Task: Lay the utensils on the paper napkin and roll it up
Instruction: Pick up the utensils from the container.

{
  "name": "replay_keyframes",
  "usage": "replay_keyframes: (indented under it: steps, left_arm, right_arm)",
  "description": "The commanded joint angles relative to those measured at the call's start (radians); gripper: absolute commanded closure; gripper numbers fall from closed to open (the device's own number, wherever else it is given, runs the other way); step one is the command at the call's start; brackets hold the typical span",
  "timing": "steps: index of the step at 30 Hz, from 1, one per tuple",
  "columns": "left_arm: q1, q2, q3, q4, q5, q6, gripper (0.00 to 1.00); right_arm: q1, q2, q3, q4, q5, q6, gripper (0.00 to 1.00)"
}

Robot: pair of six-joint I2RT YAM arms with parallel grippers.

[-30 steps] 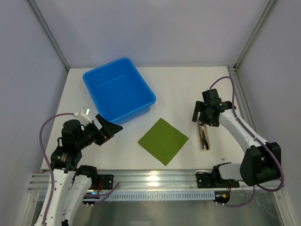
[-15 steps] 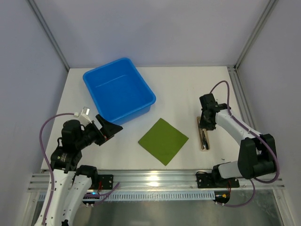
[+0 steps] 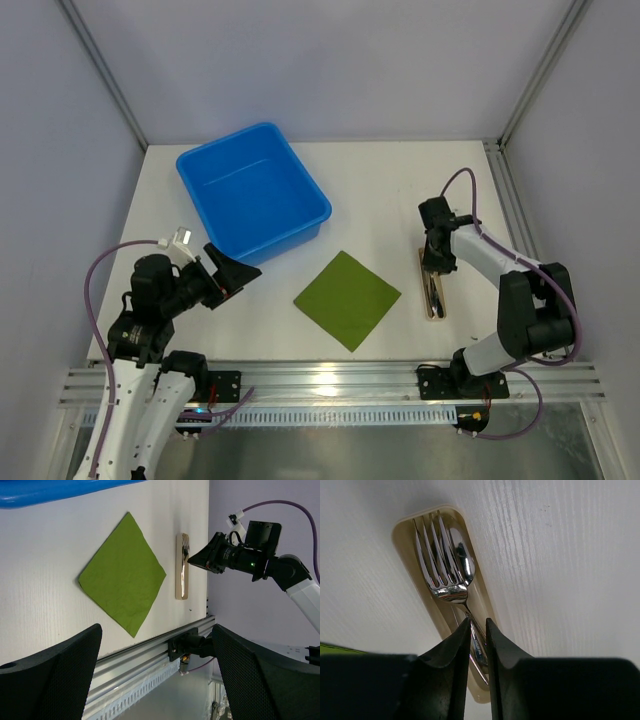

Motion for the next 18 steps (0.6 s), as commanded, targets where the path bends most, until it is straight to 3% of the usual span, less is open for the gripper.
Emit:
replay_keyframes:
  steps: [1, 7, 12, 18]
  left_arm:
    - [-0.003, -0.001, 0.008, 0.041, 0.031, 0.023, 0.08]
    - [-0.003, 0.001, 0.006, 0.046, 0.033, 0.021, 0.08]
    - [-0.002, 0.001, 0.003, 0.047, 0.033, 0.019, 0.08]
    - [-0.002, 0.002, -0.006, 0.056, 0.036, 0.015, 0.08]
  right_arm:
    - [-0.004, 0.017, 0.033, 0.043, 0.027, -0.017, 0.78]
    - [-0.003, 0.025, 0.036, 0.060, 0.015, -0.031, 0.78]
    - [-0.004, 0.035, 0.039, 0.068, 0.006, -0.034, 0.69]
    - [-0.003, 0.066, 0.042, 0.080, -0.011, -0.040, 0.68]
